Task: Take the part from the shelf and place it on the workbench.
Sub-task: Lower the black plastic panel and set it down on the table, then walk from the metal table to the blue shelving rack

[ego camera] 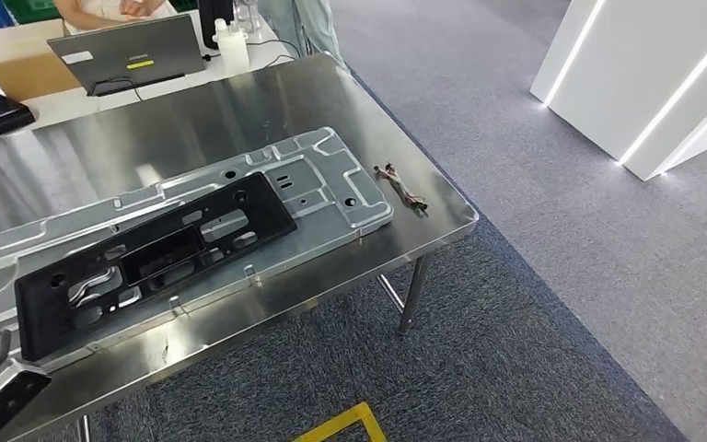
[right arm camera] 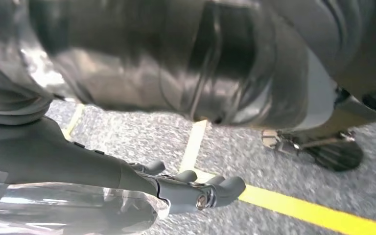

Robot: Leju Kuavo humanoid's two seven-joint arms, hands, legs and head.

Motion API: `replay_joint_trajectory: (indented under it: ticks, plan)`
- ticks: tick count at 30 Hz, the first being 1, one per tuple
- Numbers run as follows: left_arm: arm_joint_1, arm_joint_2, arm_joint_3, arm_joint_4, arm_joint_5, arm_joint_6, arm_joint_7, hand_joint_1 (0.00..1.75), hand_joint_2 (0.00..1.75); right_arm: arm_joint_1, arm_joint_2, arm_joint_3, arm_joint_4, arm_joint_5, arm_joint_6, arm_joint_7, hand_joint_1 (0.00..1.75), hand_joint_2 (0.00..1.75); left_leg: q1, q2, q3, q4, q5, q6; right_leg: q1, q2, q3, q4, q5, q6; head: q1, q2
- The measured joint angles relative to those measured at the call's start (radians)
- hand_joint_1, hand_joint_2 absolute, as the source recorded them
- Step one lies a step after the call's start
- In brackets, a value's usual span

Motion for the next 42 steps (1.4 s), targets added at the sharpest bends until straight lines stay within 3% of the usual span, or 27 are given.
replay_joint_trajectory:
  ticks: [2,3,4,5,7,9,10,12,14,16,18,19,20,21,23,25,26,28,29,30,33,34,35,36,38,40,42]
  plan:
    - [0.022,0.005,0.026,-0.009,0.009,0.004,-0.004,0.0,0.0,-0.002,0.001,0.001,0.0,0.003,-0.002,0.0,0.0,0.0,-0.003,0.001,-0.026,0.001,0.02,0.009,-0.002,-0.001,-0.034,0.123,-0.102,0.004,0.0,0.0]
    - [0.032,0.005,0.037,-0.011,0.011,0.004,-0.006,0.0,0.0,-0.003,0.001,0.002,0.0,0.005,-0.003,-0.001,0.0,0.0,-0.005,0.001,-0.039,0.003,0.03,0.01,-0.002,-0.001,-0.045,0.182,-0.129,0.005,0.0,0.0]
    - [0.04,0.006,0.046,-0.012,0.013,0.005,-0.007,0.0,0.0,-0.005,0.001,0.003,0.0,0.006,-0.004,-0.002,0.0,0.0,-0.007,0.001,-0.053,0.005,0.039,0.01,-0.002,-0.001,-0.045,0.218,-0.133,0.005,0.0,0.0]
    - [0.048,0.006,0.055,-0.014,0.014,0.005,-0.008,0.0,0.0,-0.006,0.001,0.004,0.0,0.008,-0.004,-0.004,0.0,0.0,-0.009,0.001,-0.066,0.007,0.047,0.009,-0.001,-0.001,-0.029,0.221,-0.115,0.004,0.0,0.0]
    - [0.061,0.007,0.071,-0.017,0.014,0.005,-0.01,0.0,0.0,-0.009,0.001,0.008,0.0,0.014,-0.007,-0.007,0.0,0.0,-0.013,0.001,-0.089,0.013,0.062,0.007,0.004,-0.001,0.051,0.13,-0.059,-0.008,0.0,0.0]
    - [0.074,0.008,0.087,-0.024,0.015,0.006,-0.013,0.0,0.0,-0.012,0.0,0.013,-0.001,0.019,-0.012,-0.009,0.0,0.0,-0.016,0.001,-0.102,0.017,0.075,0.0,0.011,-0.001,0.151,-0.018,-0.047,-0.023,0.0,0.0]
    - [0.079,0.008,0.095,-0.027,0.015,0.007,-0.015,0.0,0.0,-0.013,0.0,0.016,-0.002,0.021,-0.014,-0.01,0.0,0.0,-0.017,0.002,-0.105,0.017,0.083,-0.005,0.015,-0.002,0.183,-0.072,-0.05,-0.028,0.0,0.0]
    - [0.09,0.007,0.108,-0.031,0.014,0.009,-0.017,0.0,0.0,-0.013,0.001,0.02,-0.002,0.022,-0.016,-0.011,0.0,0.0,-0.014,0.003,-0.105,0.011,0.1,-0.018,0.019,-0.002,0.194,-0.105,-0.048,-0.033,0.0,0.0]
    - [0.097,0.007,0.116,-0.034,0.01,0.009,-0.018,0.0,0.0,-0.012,0.003,0.022,-0.002,0.02,-0.018,-0.015,0.0,0.0,-0.01,0.002,-0.113,0.02,0.085,-0.03,0.015,-0.006,0.182,-0.116,-0.025,-0.043,0.0,0.0]
    - [0.099,0.003,0.12,-0.035,-0.004,0.008,-0.019,0.0,0.0,-0.01,0.004,0.022,-0.001,0.016,-0.019,-0.021,0.0,0.0,-0.007,0.0,-0.136,0.088,0.002,-0.041,0.01,-0.012,0.159,-0.124,0.002,-0.052,0.0,0.0]
    - [0.098,-0.005,0.119,-0.035,-0.023,0.005,-0.016,0.0,0.0,-0.007,0.004,0.022,-0.001,0.013,-0.017,-0.028,0.0,0.0,-0.002,0.0,-0.165,0.213,-0.09,-0.05,0.01,-0.014,0.127,-0.122,0.025,-0.054,0.0,0.0]
    - [0.096,-0.01,0.117,-0.035,-0.031,0.005,-0.013,0.0,0.0,-0.005,0.004,0.022,-0.001,0.011,-0.015,-0.03,0.0,0.0,0.001,0.0,-0.171,0.268,-0.108,-0.055,0.01,-0.015,0.109,-0.119,0.037,-0.053,0.0,0.0]
    - [0.094,-0.016,0.116,-0.035,-0.037,0.005,-0.011,0.0,0.0,-0.003,0.004,0.022,-0.001,0.01,-0.013,-0.031,0.0,0.0,0.004,0.0,-0.163,0.297,-0.098,-0.059,0.009,-0.015,0.089,-0.114,0.049,-0.051,0.0,0.0]
    - [0.092,-0.021,0.114,-0.035,-0.041,0.005,-0.008,0.0,0.0,-0.001,0.003,0.022,-0.001,0.008,-0.012,-0.032,0.0,0.0,0.006,0.0,-0.141,0.293,-0.069,-0.062,0.008,-0.015,0.07,-0.108,0.058,-0.048,0.0,0.0]
    - [0.089,-0.031,0.113,-0.035,-0.047,0.006,-0.001,0.0,0.0,0.001,0.003,0.022,-0.002,0.002,-0.009,-0.031,0.0,0.0,0.012,0.0,-0.046,0.184,-0.023,-0.065,0.006,-0.015,0.035,-0.089,0.074,-0.039,0.0,0.0]
    - [0.088,-0.039,0.113,-0.036,-0.05,0.007,0.004,0.0,0.0,0.002,0.002,0.022,-0.002,-0.004,-0.008,-0.031,0.0,0.0,0.009,-0.001,0.051,0.044,-0.044,-0.059,0.006,-0.012,0.014,-0.07,0.085,-0.026,0.0,0.0]
    - [0.09,-0.043,0.113,-0.036,-0.05,0.008,0.006,0.0,0.0,0.003,0.001,0.021,-0.002,-0.006,-0.006,-0.031,0.0,0.0,0.006,-0.002,0.072,0.007,-0.061,-0.052,0.007,-0.011,0.011,-0.066,0.092,-0.02,0.0,0.0]
    - [0.094,-0.057,0.112,-0.035,-0.06,0.011,0.017,0.0,0.0,0.007,-0.002,0.019,-0.002,-0.011,-0.002,-0.031,0.0,0.0,0.002,-0.001,0.068,-0.005,-0.057,-0.032,0.005,-0.01,0.007,-0.067,0.106,-0.005,0.0,0.0]
    - [0.094,-0.068,0.111,-0.033,-0.075,0.013,0.028,0.0,0.0,0.008,-0.005,0.017,-0.002,-0.014,0.0,-0.031,0.0,0.0,0.002,0.001,0.059,-0.005,-0.046,-0.022,0.003,-0.009,0.001,-0.062,0.098,0.001,0.0,0.0]
    - [0.094,-0.082,0.109,-0.031,-0.095,0.016,0.041,0.0,0.0,0.009,-0.008,0.016,-0.002,-0.016,0.003,-0.03,0.0,0.0,0.002,0.003,0.046,-0.007,-0.034,-0.01,0.001,-0.008,-0.008,-0.044,0.069,0.005,0.0,0.0]
    - [0.09,-0.131,0.098,-0.01,-0.158,0.026,0.085,0.0,0.0,0.011,-0.02,0.012,-0.002,-0.019,0.01,-0.027,0.0,0.0,-0.002,0.006,0.001,-0.007,0.006,0.009,0.0,-0.006,-0.048,0.108,-0.081,0.012,0.0,0.0]
    - [0.087,-0.148,0.094,0.002,-0.175,0.026,0.096,0.0,0.0,0.011,-0.024,0.011,-0.002,-0.02,0.012,-0.027,0.0,0.0,-0.005,0.005,-0.016,-0.005,0.019,0.01,0.001,-0.006,-0.055,0.164,-0.102,0.012,0.0,0.0]
    - [0.084,-0.165,0.09,0.016,-0.189,0.025,0.108,0.0,0.0,0.01,-0.027,0.009,-0.002,-0.021,0.013,-0.026,0.0,0.0,-0.008,0.005,-0.033,-0.003,0.031,0.011,0.003,-0.006,-0.053,0.198,-0.098,0.011,0.0,0.0]
    - [0.081,-0.181,0.087,0.03,-0.2,0.024,0.118,0.0,0.0,0.01,-0.03,0.007,-0.002,-0.022,0.014,-0.025,0.0,0.0,-0.012,0.005,-0.051,0.0,0.043,0.011,0.005,-0.006,-0.035,0.203,-0.073,0.007,0.0,0.0]
    - [0.079,-0.204,0.086,0.056,-0.214,0.024,0.136,0.0,0.0,0.008,-0.034,0.005,-0.003,-0.024,0.014,-0.024,0.0,0.0,-0.017,0.005,-0.081,0.005,0.064,0.009,0.014,-0.004,0.051,0.111,-0.022,-0.011,0.0,0.0]
    - [0.081,-0.22,0.091,0.084,-0.207,0.023,0.147,0.0,0.0,0.008,-0.039,0.002,-0.005,-0.025,0.014,-0.023,0.0,0.0,-0.022,0.006,-0.097,0.008,0.081,0.004,0.024,-0.003,0.162,-0.042,-0.03,-0.031,0.0,0.0]
    - [0.089,-0.234,0.106,0.122,-0.176,0.017,0.147,0.0,0.0,0.009,-0.042,-0.001,-0.006,-0.026,0.013,-0.022,0.0,0.0,-0.02,0.009,-0.1,0.004,0.098,-0.006,0.032,-0.002,0.209,-0.122,-0.048,-0.04,0.0,0.0]
